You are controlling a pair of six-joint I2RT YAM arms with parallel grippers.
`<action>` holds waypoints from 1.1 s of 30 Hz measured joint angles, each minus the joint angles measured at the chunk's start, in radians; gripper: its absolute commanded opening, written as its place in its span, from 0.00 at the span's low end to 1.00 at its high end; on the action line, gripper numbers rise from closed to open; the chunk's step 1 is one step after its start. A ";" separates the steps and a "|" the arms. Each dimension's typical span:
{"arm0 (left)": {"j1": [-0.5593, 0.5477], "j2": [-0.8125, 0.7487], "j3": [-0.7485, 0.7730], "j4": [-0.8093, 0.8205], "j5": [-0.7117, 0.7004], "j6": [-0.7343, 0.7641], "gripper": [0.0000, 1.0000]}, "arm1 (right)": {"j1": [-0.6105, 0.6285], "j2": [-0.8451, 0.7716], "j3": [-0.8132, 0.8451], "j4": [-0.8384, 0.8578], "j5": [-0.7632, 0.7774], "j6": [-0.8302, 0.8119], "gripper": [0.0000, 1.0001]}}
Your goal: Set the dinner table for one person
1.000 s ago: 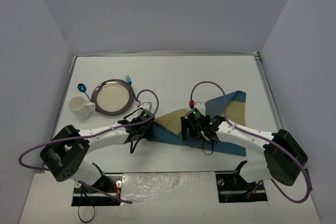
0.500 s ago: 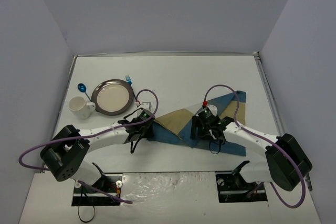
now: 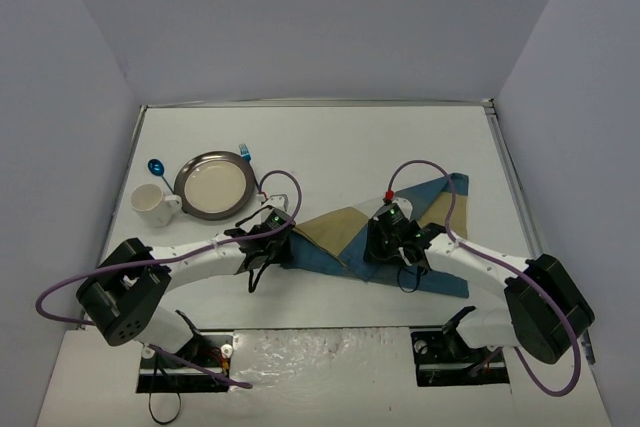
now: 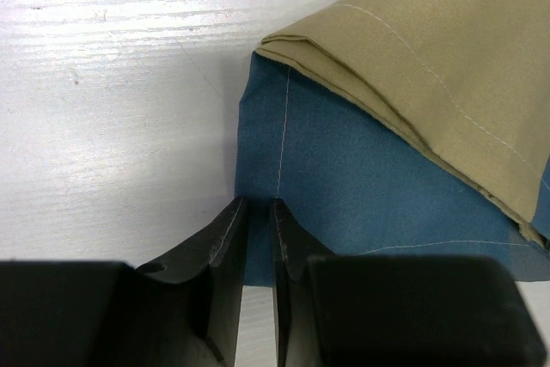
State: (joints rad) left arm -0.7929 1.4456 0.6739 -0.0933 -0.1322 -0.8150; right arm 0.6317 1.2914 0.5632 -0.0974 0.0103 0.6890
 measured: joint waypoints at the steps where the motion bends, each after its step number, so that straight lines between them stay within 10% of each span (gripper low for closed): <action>1: 0.000 0.000 0.000 0.000 0.000 0.000 0.12 | -0.002 0.001 0.000 0.002 0.000 0.000 0.41; 9: 0.000 0.000 0.000 0.000 0.000 0.000 0.10 | -0.010 0.003 0.000 0.004 0.000 0.006 0.02; 33: 0.000 0.000 0.000 -0.004 0.004 0.000 0.07 | -0.101 0.238 0.518 -0.039 0.060 -0.092 0.00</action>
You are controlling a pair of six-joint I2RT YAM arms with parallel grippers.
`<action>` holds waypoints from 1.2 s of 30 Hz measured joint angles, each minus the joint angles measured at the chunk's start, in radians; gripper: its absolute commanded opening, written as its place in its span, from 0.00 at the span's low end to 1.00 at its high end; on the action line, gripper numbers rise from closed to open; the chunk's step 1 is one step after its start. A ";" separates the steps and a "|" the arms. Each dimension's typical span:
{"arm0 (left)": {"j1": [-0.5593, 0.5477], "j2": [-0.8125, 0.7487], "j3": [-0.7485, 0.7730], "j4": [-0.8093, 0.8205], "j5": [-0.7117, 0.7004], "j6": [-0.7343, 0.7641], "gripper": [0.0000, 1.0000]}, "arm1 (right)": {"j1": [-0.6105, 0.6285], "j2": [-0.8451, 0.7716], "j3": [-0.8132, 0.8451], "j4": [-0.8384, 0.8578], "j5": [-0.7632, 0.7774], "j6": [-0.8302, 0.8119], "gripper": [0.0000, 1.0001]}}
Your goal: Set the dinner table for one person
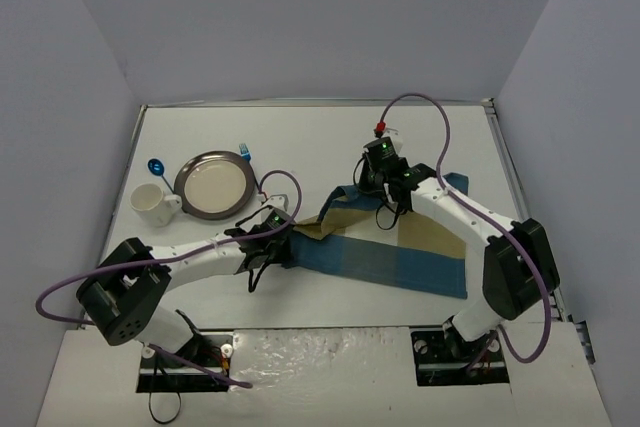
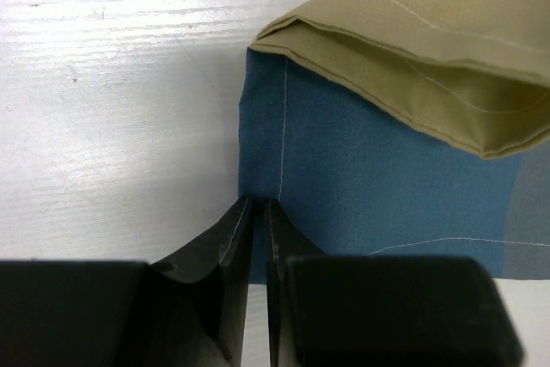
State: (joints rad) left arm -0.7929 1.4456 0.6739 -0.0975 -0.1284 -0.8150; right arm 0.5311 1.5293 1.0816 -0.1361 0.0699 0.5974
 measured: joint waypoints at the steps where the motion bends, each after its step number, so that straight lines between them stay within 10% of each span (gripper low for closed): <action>1: 0.000 0.000 0.000 0.000 0.000 0.000 0.07 | -0.006 0.029 0.024 0.003 0.001 -0.002 0.00; 16: 0.000 -0.006 0.000 -0.009 0.017 0.022 0.08 | -0.093 0.370 0.332 0.051 -0.020 -0.078 0.02; 29: 0.000 0.022 0.050 -0.047 0.024 0.073 0.09 | -0.105 0.448 0.542 0.073 -0.088 -0.287 0.80; 36: 0.001 0.056 0.129 -0.079 -0.001 0.118 0.09 | -0.147 0.278 0.341 0.056 -0.097 -0.426 0.84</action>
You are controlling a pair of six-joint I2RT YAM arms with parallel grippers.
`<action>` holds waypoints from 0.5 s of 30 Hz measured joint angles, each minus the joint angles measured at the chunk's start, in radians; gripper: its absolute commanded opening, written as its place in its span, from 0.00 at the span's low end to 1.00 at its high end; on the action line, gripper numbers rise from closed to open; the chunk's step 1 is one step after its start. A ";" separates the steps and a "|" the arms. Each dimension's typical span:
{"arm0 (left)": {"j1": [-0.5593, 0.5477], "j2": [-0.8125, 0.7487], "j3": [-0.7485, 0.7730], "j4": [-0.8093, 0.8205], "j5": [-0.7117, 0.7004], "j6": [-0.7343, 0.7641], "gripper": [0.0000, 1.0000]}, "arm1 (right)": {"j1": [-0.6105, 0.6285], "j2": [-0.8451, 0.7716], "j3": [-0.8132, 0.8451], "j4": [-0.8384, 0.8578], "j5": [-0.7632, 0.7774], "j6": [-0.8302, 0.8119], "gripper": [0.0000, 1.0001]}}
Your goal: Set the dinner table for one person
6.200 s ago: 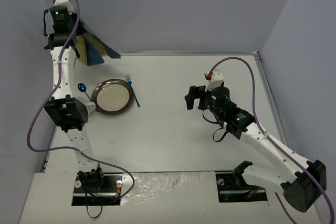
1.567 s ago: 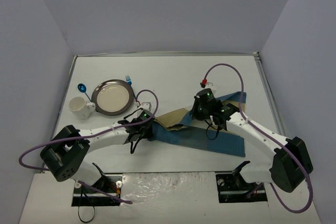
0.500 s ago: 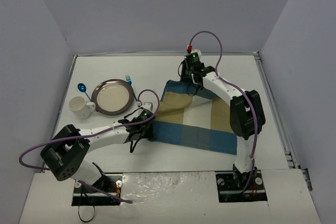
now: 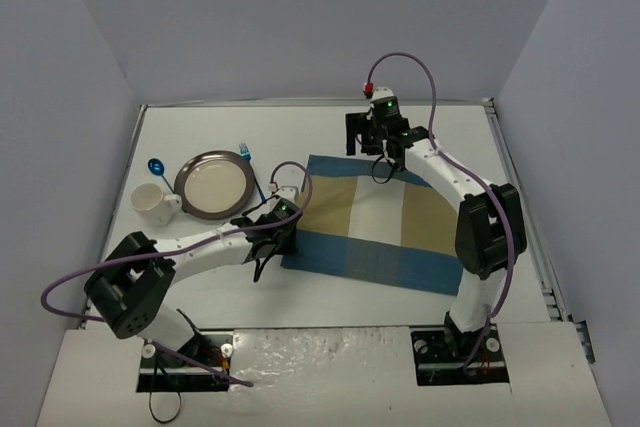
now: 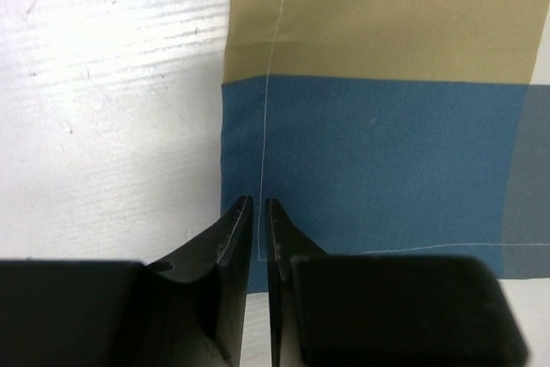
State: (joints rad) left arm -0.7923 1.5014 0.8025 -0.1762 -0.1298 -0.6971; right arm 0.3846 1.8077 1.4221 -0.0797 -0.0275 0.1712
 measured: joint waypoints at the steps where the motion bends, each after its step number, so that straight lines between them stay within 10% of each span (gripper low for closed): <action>1: 0.001 0.011 0.009 -0.003 -0.002 0.007 0.09 | -0.005 -0.016 -0.023 0.003 0.001 -0.014 0.84; 15: 0.008 0.068 0.065 -0.020 -0.003 0.051 0.09 | -0.007 0.114 0.041 0.020 -0.216 -0.350 0.90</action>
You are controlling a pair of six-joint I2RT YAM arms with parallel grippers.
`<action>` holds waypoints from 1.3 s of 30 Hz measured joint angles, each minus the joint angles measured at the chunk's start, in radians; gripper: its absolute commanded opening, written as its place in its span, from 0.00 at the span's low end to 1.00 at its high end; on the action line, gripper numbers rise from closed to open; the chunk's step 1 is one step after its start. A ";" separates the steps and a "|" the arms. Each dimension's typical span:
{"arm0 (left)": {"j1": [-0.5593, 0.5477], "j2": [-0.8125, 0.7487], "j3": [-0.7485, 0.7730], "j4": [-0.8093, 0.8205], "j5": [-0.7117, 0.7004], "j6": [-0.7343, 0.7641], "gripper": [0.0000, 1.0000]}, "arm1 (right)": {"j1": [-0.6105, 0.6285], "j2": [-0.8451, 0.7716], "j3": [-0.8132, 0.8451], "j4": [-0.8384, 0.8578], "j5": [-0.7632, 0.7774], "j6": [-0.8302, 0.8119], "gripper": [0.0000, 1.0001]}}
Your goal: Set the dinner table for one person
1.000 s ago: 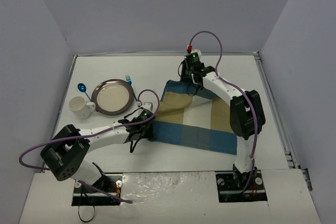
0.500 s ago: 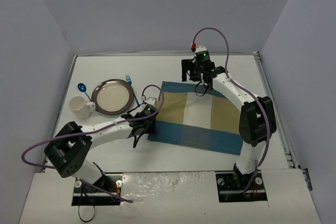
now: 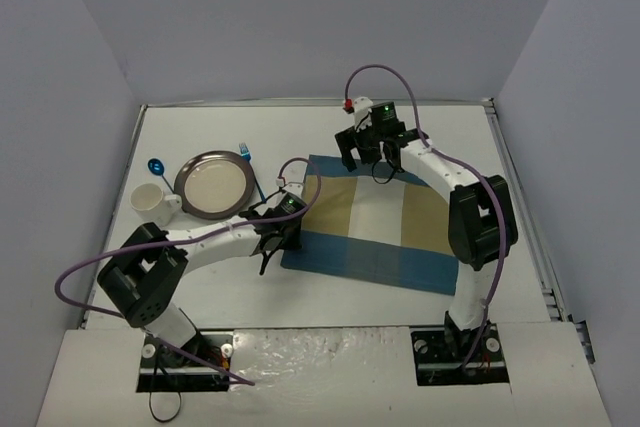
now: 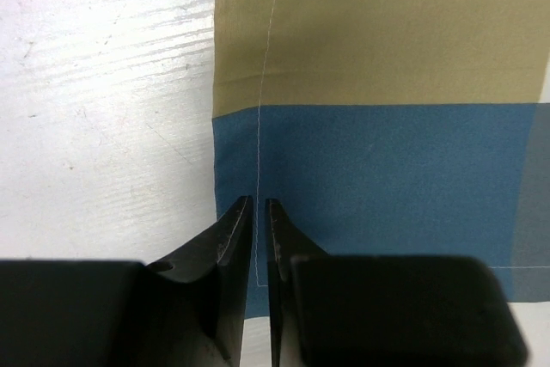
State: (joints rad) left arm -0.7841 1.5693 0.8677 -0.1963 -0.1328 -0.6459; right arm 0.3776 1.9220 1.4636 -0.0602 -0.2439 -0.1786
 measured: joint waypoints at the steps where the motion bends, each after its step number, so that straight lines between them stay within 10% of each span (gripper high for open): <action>1: 0.000 -0.007 0.000 0.000 0.000 0.000 0.09 | 0.002 0.028 0.028 0.002 -0.023 -0.032 0.90; 22: 0.000 -0.019 -0.033 -0.006 0.015 -0.046 0.08 | 0.023 0.402 0.345 -0.046 -0.240 -0.413 0.81; 28: 0.000 -0.019 -0.040 -0.005 0.026 -0.047 0.08 | 0.020 0.455 0.406 -0.074 -0.266 -0.433 0.49; 32: 0.000 -0.018 -0.047 -0.006 0.032 -0.047 0.07 | 0.015 0.464 0.420 -0.090 -0.282 -0.444 0.09; 39: 0.007 -0.008 -0.047 0.003 0.043 -0.048 0.07 | -0.001 0.498 0.483 -0.108 -0.283 -0.452 0.00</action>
State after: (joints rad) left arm -0.7769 1.5617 0.8207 -0.1928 -0.0893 -0.6937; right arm 0.3768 2.4201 1.9469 -0.1682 -0.5267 -0.6303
